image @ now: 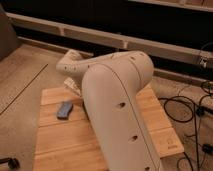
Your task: Knock the bottle over
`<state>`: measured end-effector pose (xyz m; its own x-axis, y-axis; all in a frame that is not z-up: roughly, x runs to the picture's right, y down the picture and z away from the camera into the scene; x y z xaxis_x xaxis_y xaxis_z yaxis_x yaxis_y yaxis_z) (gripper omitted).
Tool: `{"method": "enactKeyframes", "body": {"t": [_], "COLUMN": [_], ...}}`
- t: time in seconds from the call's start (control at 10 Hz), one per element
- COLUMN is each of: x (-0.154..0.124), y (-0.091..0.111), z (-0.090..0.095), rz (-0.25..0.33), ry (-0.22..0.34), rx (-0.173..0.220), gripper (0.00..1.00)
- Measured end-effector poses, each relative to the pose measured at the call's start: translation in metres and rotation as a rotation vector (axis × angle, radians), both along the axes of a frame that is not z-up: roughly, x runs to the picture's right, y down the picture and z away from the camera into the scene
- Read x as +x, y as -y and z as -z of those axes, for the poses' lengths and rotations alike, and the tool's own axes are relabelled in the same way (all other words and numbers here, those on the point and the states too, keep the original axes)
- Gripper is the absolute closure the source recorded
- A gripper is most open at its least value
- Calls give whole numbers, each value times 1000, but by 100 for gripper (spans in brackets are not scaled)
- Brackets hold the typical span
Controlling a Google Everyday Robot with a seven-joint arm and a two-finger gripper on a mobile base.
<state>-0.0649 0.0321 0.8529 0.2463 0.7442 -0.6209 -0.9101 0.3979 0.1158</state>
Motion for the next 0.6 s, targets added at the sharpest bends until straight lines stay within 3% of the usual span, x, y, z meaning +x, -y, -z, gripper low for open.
{"method": "enactKeyframes", "body": {"t": [0.3, 0.6], "x": [6, 4], "y": [-10, -11], "z": [6, 6], "rz": [-55, -53], "ry": [-13, -11], "rx": [-6, -6], "gripper": [35, 35]}}
